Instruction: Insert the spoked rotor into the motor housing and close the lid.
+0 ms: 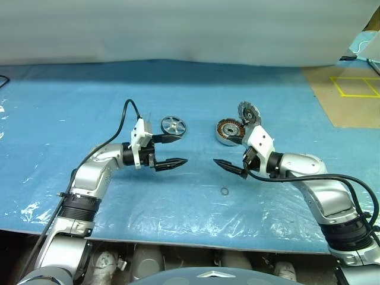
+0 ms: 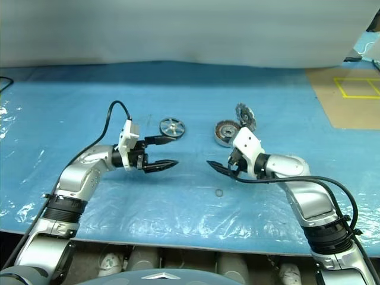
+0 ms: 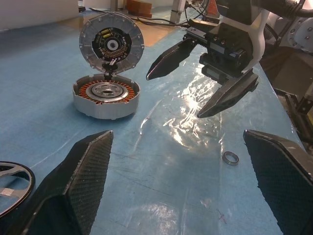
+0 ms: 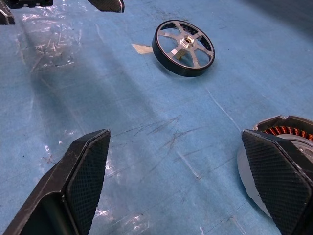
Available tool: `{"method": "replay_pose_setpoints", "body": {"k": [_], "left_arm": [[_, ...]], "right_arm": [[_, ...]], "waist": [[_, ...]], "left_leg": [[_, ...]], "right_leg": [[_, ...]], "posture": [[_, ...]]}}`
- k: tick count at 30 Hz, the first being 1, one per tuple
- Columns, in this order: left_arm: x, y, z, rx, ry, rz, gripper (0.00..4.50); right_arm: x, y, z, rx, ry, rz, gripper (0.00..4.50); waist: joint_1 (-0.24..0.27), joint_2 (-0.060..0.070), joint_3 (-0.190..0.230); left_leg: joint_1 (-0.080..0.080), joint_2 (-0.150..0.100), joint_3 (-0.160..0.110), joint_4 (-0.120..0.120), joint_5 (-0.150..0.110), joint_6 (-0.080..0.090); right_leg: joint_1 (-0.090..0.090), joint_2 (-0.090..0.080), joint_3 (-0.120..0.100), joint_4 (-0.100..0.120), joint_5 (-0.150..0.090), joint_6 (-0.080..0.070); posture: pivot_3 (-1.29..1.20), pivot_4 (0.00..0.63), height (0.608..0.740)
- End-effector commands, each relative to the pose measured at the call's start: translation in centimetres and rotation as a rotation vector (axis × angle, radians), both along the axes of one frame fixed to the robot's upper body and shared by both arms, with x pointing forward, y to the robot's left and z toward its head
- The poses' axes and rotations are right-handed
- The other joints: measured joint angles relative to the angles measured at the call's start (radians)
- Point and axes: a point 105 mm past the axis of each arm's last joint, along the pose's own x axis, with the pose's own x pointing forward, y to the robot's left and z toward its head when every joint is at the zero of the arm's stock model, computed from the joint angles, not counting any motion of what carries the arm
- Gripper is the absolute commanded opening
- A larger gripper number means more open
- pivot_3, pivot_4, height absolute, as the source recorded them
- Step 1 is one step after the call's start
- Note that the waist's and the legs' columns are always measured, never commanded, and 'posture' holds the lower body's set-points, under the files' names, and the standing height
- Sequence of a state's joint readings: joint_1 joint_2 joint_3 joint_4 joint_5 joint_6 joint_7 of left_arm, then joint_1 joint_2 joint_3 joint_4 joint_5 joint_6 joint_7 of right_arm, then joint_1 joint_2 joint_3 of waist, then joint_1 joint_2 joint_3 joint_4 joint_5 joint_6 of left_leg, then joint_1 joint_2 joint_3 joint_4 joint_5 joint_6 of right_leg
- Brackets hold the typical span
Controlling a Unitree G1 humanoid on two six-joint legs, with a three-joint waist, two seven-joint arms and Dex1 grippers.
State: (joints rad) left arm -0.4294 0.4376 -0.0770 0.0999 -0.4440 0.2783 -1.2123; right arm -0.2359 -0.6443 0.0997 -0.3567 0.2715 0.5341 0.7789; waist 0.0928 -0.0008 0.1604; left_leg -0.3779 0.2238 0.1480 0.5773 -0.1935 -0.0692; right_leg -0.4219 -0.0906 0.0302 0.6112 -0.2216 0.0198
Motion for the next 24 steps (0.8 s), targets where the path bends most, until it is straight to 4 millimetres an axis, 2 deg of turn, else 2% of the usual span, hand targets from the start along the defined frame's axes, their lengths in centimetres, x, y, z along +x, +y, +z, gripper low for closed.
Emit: {"method": "replay_pose_setpoints", "body": {"k": [1,15,24], "left_arm": [[-0.1,0.1,0.9,-0.002,-0.048,-0.008,4.48],[0.0,0.1,0.8,-0.008,-0.048,-0.007,4.48],[0.3,0.1,0.8,-0.018,-0.056,0.008,4.48]], "right_arm": [[0.0,0.1,1.0,0.008,-0.043,0.008,4.47],[1.0,-0.3,0.4,-0.025,-0.038,-0.075,4.47],[1.7,-0.4,1.5,-0.016,-0.044,-0.079,4.47]], "waist": [[0.000,0.000,0.000],[0.000,0.000,0.000],[0.000,0.000,0.000]], "left_leg": [[0.000,0.000,0.000,0.000,0.000,0.000],[0.000,0.000,0.000,0.000,0.000,0.000],[0.000,0.000,0.000,0.000,0.000,0.000]], "right_leg": [[0.000,0.000,0.000,0.000,0.000,0.000],[0.000,0.000,0.000,0.000,0.000,0.000],[0.000,0.000,0.000,0.000,0.000,0.000]], "posture": [[0.00,0.150,0.740],[0.00,0.150,0.740],[0.00,0.150,0.740]]}}
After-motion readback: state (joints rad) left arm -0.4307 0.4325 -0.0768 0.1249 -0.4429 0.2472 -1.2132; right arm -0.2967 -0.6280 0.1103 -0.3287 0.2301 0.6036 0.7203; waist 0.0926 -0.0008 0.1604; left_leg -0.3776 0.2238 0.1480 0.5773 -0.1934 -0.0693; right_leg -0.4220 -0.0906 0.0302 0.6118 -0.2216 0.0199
